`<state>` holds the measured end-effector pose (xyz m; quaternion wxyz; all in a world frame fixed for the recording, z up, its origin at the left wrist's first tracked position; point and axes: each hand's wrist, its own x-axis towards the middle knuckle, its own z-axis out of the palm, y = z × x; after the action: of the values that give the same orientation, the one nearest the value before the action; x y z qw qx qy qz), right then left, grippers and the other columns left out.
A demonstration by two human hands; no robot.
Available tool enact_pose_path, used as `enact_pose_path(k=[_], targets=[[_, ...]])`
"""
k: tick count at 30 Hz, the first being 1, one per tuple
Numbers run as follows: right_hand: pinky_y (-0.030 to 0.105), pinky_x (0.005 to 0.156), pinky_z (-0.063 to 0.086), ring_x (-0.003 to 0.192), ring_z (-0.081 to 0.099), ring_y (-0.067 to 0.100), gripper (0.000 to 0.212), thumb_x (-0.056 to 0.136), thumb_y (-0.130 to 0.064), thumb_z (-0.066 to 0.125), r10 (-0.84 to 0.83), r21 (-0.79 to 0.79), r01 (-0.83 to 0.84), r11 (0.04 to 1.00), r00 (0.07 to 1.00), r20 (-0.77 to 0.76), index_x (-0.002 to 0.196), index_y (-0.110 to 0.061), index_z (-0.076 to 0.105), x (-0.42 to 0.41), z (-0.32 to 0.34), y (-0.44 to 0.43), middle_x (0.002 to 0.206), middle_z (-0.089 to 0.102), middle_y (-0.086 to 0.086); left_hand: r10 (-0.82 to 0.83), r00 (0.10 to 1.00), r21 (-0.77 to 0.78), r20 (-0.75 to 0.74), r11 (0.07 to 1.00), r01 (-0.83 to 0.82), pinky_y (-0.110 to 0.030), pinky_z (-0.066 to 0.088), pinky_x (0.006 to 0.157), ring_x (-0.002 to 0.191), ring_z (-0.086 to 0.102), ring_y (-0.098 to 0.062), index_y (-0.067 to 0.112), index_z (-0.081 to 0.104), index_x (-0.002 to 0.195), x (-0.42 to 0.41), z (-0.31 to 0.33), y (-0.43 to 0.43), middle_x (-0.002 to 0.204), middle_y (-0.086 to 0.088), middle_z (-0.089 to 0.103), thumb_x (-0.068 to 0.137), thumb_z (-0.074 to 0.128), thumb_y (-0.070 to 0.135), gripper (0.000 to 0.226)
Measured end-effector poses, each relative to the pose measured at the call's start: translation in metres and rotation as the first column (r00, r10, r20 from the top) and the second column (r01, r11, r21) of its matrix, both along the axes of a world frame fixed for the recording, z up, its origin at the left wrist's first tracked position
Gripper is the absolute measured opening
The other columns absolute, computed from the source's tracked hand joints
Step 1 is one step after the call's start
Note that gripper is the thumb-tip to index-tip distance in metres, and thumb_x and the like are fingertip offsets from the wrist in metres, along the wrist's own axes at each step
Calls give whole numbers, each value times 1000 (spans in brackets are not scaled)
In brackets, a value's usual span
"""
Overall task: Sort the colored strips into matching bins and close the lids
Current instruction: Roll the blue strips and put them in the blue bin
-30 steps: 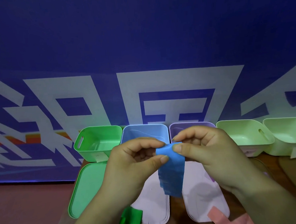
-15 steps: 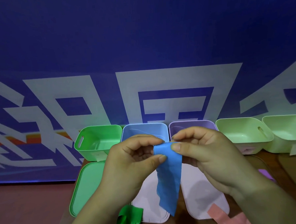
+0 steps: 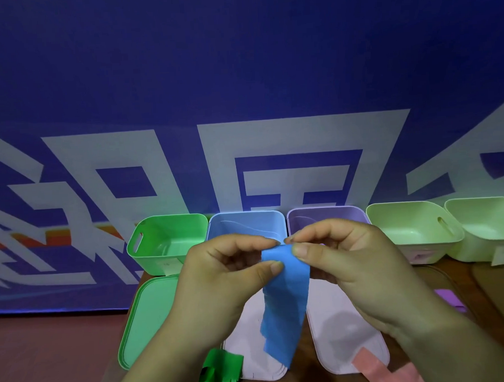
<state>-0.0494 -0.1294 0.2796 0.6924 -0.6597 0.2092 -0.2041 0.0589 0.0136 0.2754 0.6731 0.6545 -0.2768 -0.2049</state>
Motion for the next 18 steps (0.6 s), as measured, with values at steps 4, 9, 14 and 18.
enact_pose_path(k=[4, 9, 14, 18], targets=[[24, 71, 58, 73, 70, 15, 16, 80, -2, 75, 31, -176, -27, 984, 999, 24, 85, -17, 77, -5, 2, -2, 86, 76, 5, -6, 994, -3, -112, 1000, 6, -24, 59, 68, 74, 72, -21, 10, 79, 82, -3, 3, -1, 82, -18, 76, 69, 77, -12, 26], [51, 75, 59, 80, 68, 38, 27, 78, -6, 80, 51, -278, -45, 959, 999, 15, 89, -30, 76, -10, -4, -6, 89, 74, 11, -5, 988, 22, -152, 1000, 9, -20, 57, 68, 78, 74, -19, 16, 81, 80, -4, 2, -3, 83, -10, 77, 71, 76, -8, 26], [45, 80, 60, 87, 71, 31, 32, 76, 1, 81, 53, -276, -39, 960, 998, 45, 89, -28, 77, -13, -6, -7, 93, 75, 7, -23, 987, 10, -161, 1000, 25, -23, 57, 74, 83, 75, -21, 20, 81, 86, -5, 1, -6, 87, -9, 78, 65, 79, 11, 23], [29, 73, 60, 80, 73, 20, 28, 75, -1, 81, 18, -288, 0, 958, 998, 59, 88, -26, 78, -13, -6, -11, 87, 76, 4, -10, 998, 15, -66, 1000, 11, -28, 60, 74, 82, 72, -24, 19, 81, 89, -7, 2, -7, 88, -16, 76, 59, 79, 21, 30]])
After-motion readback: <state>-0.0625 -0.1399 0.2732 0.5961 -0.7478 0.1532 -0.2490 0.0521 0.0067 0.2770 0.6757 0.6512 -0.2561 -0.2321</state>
